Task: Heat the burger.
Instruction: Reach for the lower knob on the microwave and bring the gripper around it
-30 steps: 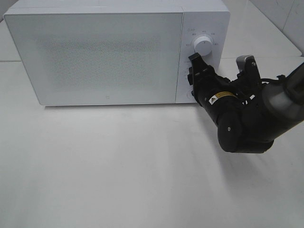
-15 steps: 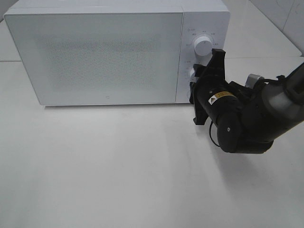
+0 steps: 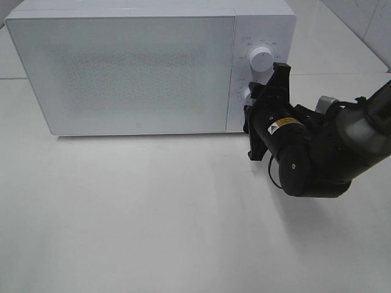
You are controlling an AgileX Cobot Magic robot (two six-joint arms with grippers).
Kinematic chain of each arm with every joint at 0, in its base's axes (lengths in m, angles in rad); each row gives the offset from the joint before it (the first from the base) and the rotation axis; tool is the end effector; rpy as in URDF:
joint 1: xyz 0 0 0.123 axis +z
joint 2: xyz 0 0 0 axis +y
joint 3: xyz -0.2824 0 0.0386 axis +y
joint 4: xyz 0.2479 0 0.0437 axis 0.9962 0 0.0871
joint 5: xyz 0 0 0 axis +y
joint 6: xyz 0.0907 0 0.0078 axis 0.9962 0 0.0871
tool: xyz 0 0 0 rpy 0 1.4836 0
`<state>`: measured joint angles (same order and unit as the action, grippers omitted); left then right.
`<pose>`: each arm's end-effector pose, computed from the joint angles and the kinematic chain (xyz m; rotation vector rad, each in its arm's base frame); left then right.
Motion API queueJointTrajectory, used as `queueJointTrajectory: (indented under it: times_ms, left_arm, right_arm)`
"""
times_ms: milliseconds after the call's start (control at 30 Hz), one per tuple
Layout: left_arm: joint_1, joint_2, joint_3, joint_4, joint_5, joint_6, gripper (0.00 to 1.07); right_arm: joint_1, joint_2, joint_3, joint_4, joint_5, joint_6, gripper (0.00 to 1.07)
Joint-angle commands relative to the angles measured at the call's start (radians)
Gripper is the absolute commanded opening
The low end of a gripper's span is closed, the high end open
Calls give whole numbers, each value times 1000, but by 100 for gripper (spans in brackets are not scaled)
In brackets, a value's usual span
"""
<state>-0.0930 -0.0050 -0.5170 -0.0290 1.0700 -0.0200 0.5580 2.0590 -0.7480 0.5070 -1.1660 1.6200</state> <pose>-0.0082 -0.0016 0.2811 0.0761 2.0315 -0.1058 0.3213 0.1527 0.1170 1.4061 1.2431 1.3748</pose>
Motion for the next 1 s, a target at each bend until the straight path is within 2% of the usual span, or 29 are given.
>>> queueJointTrajectory:
  times_ms: [33,167,433,700,767,800,867,1000]
  left_arm:
    - [2,-16,0,-7,1,-1,100]
    - [2,-16,0,-7,1,-1,100]
    - [2,-16,0,-7,1,-1,100]
    - [2,-16,0,-7,1,-1,100]
    - [2,-16,0,-7,1,-1,100]
    - [2,-16,0,-7,1,-1,100]
    - [2,-16,0,-7,1,-1,100]
    - [2,-16,0,-7,1,-1,100]
  right_arm:
    - [12,-13,-55,-149,-231,7,5]
    - [12,-13,-55,-147,-231,2,6]
    - [12,-13,-55,-64,-231,-16,10]
    - [12,-13,-55,34,-231,-46,21]
    - [12,-13,-55,41,-231,-46,32]
    - [12,-13,-55,41,-231,-46,32]
    - [12,-13,-54,43,-231,-55,41]
    - [12,-13,-52,52,-231,-72,47]
